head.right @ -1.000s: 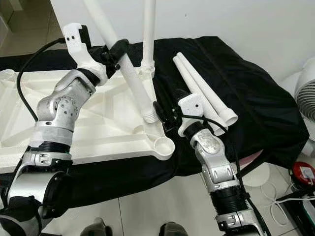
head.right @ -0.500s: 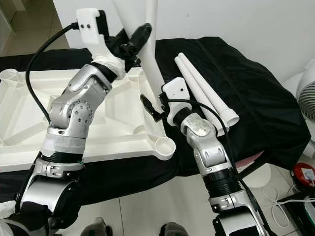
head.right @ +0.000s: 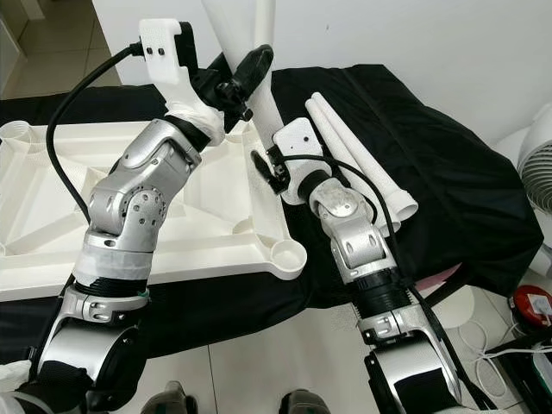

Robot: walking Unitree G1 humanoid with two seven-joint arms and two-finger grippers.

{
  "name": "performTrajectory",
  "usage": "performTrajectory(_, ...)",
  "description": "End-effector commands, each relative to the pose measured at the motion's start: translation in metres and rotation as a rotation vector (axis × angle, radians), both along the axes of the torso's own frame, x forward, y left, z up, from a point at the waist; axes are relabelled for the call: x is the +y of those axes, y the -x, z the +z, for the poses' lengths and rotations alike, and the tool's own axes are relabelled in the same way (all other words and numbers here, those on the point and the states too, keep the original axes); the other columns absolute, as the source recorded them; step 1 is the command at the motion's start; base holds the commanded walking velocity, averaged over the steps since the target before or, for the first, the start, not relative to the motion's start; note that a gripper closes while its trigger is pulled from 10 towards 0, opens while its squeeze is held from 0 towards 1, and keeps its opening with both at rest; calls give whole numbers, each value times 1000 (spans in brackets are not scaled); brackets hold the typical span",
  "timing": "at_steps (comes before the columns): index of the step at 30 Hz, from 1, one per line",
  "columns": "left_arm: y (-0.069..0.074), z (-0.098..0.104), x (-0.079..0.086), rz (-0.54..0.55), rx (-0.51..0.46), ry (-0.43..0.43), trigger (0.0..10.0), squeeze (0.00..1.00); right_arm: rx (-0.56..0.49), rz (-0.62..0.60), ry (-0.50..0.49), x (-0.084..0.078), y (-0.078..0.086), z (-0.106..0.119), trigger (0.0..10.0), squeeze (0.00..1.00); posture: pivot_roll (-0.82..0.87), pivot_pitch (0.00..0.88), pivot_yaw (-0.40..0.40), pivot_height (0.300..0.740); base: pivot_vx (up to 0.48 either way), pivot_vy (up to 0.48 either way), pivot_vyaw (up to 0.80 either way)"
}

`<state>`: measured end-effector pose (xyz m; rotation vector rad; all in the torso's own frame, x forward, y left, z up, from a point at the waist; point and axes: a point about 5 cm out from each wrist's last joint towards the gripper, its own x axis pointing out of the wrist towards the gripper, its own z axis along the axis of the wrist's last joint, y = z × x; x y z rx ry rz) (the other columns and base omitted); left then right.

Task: Building children table

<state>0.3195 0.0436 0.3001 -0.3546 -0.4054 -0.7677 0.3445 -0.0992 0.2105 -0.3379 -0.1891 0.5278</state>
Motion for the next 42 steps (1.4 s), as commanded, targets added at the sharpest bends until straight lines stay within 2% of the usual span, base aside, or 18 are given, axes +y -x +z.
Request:
performTrajectory(1, 5, 5, -4, -19, -26, -4, 10000, 0, 9, -9, 22, 1, -2, -1, 0, 0, -2, 0, 6, 740, 0, 0, 0)
performTrajectory(12, 7, 7, -5, -18, -43, -10, 10000, 0, 56, -61, 54, -2, -2, -14, 0, 0, -8, 0, 3, 740, 0, 0, 0)
performTrajectory(13, 7, 7, -7, -24, -47, -11, 10000, 0, 63, -69, 56, -2, -2, -16, 10000, 0, -9, 0, 4, 740, 0, 0, 0)
performTrajectory(14, 8, 8, -8, -27, -50, -12, 10000, 0, 67, -78, 56, -2, -3, -17, 10000, 0, -9, 0, 4, 740, 0, 0, 0)
performTrajectory(15, 8, 8, -9, -29, -52, -13, 10000, 0, 74, -86, 48, -2, -3, -18, 10000, 349, -9, 0, 4, 740, 0, 0, 0)
performTrajectory(16, 8, 8, -9, -30, -54, -14, 10000, 0, 79, -91, 46, -2, -3, -18, 10000, 1000, -9, 0, 4, 740, 0, 0, 0)
performTrajectory(19, 8, 7, -9, -31, -54, -15, 10000, 0, 84, -94, 46, -2, -3, -19, 10000, 1000, -11, 0, 3, 740, 0, 0, 0)
performTrajectory(20, 9, 7, -9, -32, -54, -15, 10000, 0, 84, -102, 50, -2, -3, -19, 10000, 533, -11, 0, 3, 740, 0, 0, 0)
performTrajectory(21, 9, 7, -9, -32, -54, -15, 10000, 0, 84, -102, 50, -2, -3, -19, 10000, 533, -11, 0, 3, 740, 0, 0, 0)
performTrajectory(22, 9, 7, -9, -33, -54, -16, 10000, 0, 95, -114, 52, -2, -3, -20, 10000, 0, -11, 0, 2, 740, 0, 0, 0)
performTrajectory(26, 9, 6, -9, -34, -51, -16, 10000, 0, 120, -118, 49, -2, -3, -22, 10000, 0, -11, 0, 2, 740, 0, 0, 0)
performTrajectory(42, 11, 3, -11, -42, -42, -18, 10000, 0, 20, -62, 65, 9, 1, -3, 10000, 0, -9, 0, -4, 740, 0, 0, 0)
